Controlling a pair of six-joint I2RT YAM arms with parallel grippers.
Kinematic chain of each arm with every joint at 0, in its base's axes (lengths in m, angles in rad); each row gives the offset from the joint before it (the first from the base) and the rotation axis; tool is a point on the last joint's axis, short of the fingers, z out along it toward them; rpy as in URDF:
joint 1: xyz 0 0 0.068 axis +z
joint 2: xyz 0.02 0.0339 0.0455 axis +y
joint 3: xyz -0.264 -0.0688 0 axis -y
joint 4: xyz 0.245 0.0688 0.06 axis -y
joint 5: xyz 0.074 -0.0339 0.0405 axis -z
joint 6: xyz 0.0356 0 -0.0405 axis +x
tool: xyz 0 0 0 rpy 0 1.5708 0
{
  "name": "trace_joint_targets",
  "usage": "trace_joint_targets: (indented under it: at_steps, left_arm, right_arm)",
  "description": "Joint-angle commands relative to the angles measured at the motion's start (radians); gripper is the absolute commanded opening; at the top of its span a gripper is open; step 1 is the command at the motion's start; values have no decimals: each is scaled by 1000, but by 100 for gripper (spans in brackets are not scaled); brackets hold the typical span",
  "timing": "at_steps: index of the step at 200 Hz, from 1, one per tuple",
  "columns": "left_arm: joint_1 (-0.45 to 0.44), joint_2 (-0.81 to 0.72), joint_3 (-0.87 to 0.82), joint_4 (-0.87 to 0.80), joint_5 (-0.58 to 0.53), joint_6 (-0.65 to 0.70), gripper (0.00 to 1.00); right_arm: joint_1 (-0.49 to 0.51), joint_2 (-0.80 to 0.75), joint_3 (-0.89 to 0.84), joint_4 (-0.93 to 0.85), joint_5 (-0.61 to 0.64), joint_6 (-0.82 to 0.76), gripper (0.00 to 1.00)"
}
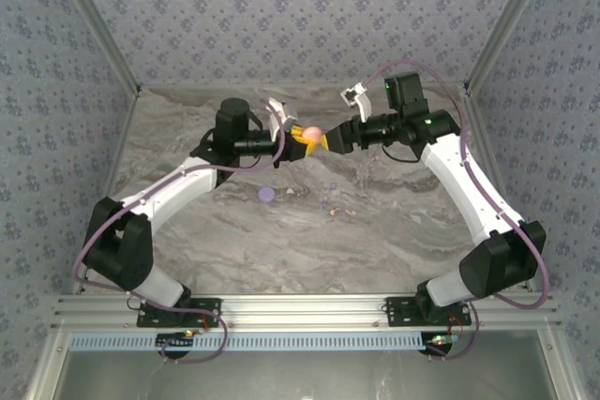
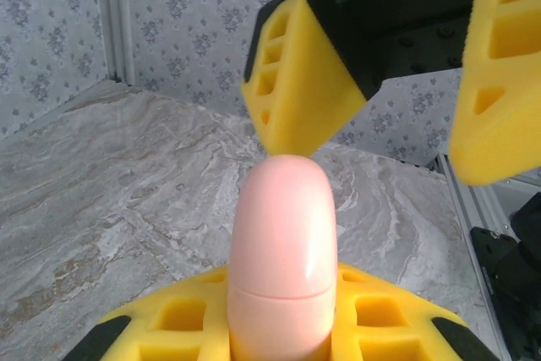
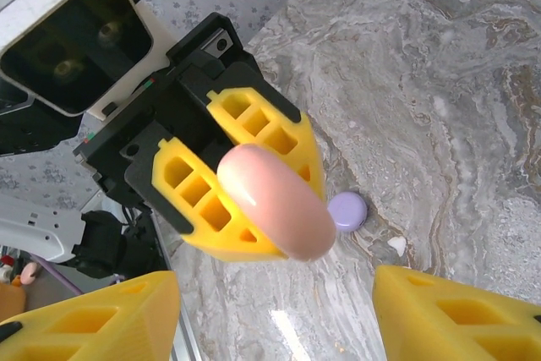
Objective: Insert wireless bluetooth earbuds into charging case
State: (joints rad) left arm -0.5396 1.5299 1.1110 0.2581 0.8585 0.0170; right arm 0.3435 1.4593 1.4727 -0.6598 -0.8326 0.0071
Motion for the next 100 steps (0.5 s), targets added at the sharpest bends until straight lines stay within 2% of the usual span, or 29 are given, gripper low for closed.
trace_joint_targets:
  at_steps: [1,64,100]
  left_arm:
    - [-15,-40,4,42,52,43,7]
    - [-21,-41,6,39,67,48,7]
    - [-23,-40,6,39,83,48,7]
  right_arm:
    - [11,-2,18,-27,8,-23,64]
    - [19,11,20,-31,14,-32,64]
    - [21,12,21,-30,-10,-38,55]
